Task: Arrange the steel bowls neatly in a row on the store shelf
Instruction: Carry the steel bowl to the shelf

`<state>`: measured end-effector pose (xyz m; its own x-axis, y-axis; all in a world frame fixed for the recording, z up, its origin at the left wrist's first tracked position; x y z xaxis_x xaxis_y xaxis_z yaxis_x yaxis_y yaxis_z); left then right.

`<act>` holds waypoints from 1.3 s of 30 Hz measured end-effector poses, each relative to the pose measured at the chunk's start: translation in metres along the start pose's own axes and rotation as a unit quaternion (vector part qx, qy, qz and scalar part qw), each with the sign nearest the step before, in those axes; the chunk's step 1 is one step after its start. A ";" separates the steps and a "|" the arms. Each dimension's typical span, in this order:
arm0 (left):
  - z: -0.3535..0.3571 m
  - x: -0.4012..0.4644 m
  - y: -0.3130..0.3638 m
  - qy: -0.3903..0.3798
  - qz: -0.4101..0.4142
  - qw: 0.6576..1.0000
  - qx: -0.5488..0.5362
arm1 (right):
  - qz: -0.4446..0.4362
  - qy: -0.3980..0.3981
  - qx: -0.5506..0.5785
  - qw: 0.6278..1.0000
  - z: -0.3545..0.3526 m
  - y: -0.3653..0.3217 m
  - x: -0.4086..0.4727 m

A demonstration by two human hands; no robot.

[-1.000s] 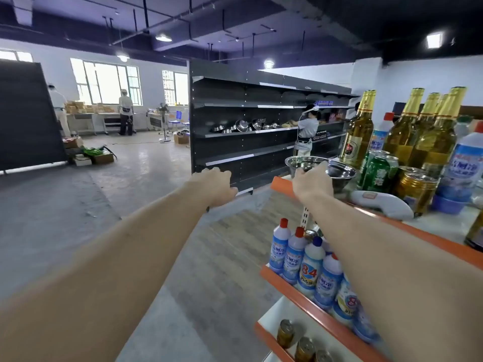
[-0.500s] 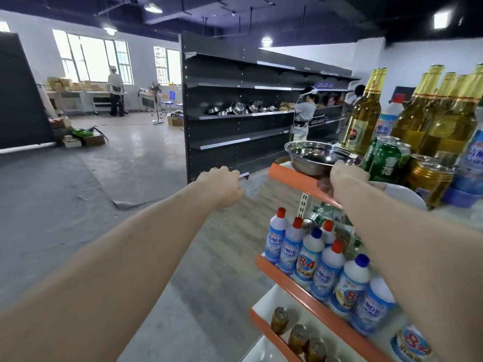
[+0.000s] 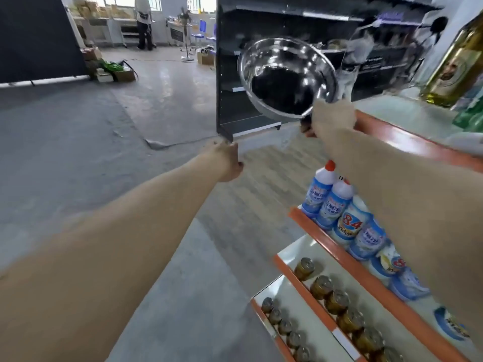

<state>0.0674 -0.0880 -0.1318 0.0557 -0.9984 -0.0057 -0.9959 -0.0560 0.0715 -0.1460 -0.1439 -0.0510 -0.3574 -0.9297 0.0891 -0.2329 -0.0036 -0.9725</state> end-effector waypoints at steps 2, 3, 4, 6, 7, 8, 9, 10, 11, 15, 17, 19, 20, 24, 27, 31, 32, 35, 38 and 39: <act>0.030 -0.011 -0.032 -0.021 -0.042 0.999 0.006 | 0.030 -0.073 -0.015 0.997 0.043 0.033 -0.027; 0.045 -0.017 -0.048 -0.027 -0.058 0.998 0.012 | 0.047 -0.093 -0.027 0.994 0.060 0.054 -0.038; 0.060 -0.023 -0.064 -0.032 -0.071 0.997 0.016 | 0.063 -0.105 -0.039 0.992 0.073 0.075 -0.047; 0.090 -0.039 -0.092 -0.037 -0.091 0.995 0.018 | 0.095 -0.126 -0.057 0.986 0.099 0.114 -0.066; 0.104 -0.046 -0.104 -0.041 -0.097 0.994 0.018 | 0.108 -0.138 -0.066 0.982 0.113 0.133 -0.077; 0.119 -0.054 -0.114 -0.048 -0.103 0.993 0.016 | 0.123 -0.150 -0.076 0.978 0.124 0.153 -0.090; 0.133 -0.061 -0.123 -0.055 -0.108 0.992 0.014 | 0.136 -0.158 -0.083 0.974 0.136 0.172 -0.101; 0.146 -0.068 -0.132 -0.062 -0.112 0.992 0.013 | 0.149 -0.165 -0.094 0.970 0.146 0.190 -0.113; 0.159 -0.075 -0.140 -0.069 -0.116 0.991 0.013 | 0.162 -0.171 -0.103 0.967 0.154 0.206 -0.124; 0.198 -0.098 -0.170 -0.103 -0.121 0.987 0.021 | 0.196 -0.188 -0.100 0.957 0.185 0.247 -0.169; 0.213 -0.105 -0.184 -0.114 -0.122 0.986 0.019 | 0.211 -0.196 -0.111 0.951 0.195 0.263 -0.183; 0.227 -0.110 -0.198 -0.129 -0.126 0.983 0.020 | 0.223 -0.207 -0.123 0.944 0.202 0.275 -0.194; 0.233 -0.110 -0.204 -0.139 -0.128 0.982 0.023 | 0.228 -0.210 -0.127 0.942 0.204 0.279 -0.198; 0.251 -0.108 -0.223 -0.171 -0.133 0.976 0.026 | 0.237 -0.205 -0.136 0.940 0.211 0.290 -0.208; 0.257 -0.097 -0.227 -0.171 -0.122 0.977 0.023 | 0.246 -0.195 -0.137 0.939 0.217 0.295 -0.204; 0.253 -0.065 -0.227 -0.161 -0.101 0.982 0.018 | 0.250 -0.187 -0.139 0.940 0.226 0.295 -0.182; 0.251 -0.054 -0.227 -0.159 -0.096 0.982 0.019 | 0.252 -0.184 -0.139 0.940 0.229 0.295 -0.173; 0.245 -0.014 -0.223 -0.154 -0.085 0.984 0.026 | 0.255 -0.172 -0.135 0.942 0.239 0.297 -0.140; 0.238 0.034 -0.217 -0.156 -0.078 0.984 0.032 | 0.256 -0.162 -0.124 0.945 0.253 0.298 -0.096; 0.235 0.051 -0.214 -0.157 -0.075 0.984 0.033 | 0.257 -0.158 -0.119 0.946 0.258 0.297 -0.080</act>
<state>0.2661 -0.1268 -0.3821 0.1884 -0.9282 -0.3208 -0.9810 -0.1929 -0.0180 0.0465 -0.1655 -0.4024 -0.1990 -0.8496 -0.4884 -0.3114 0.5273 -0.7905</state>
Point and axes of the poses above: each hand's wrist, its own x-axis towards the middle knuckle, its own z-axis out of the palm, y = z × x, the point moved 5 cm from there along x, towards the middle knuckle
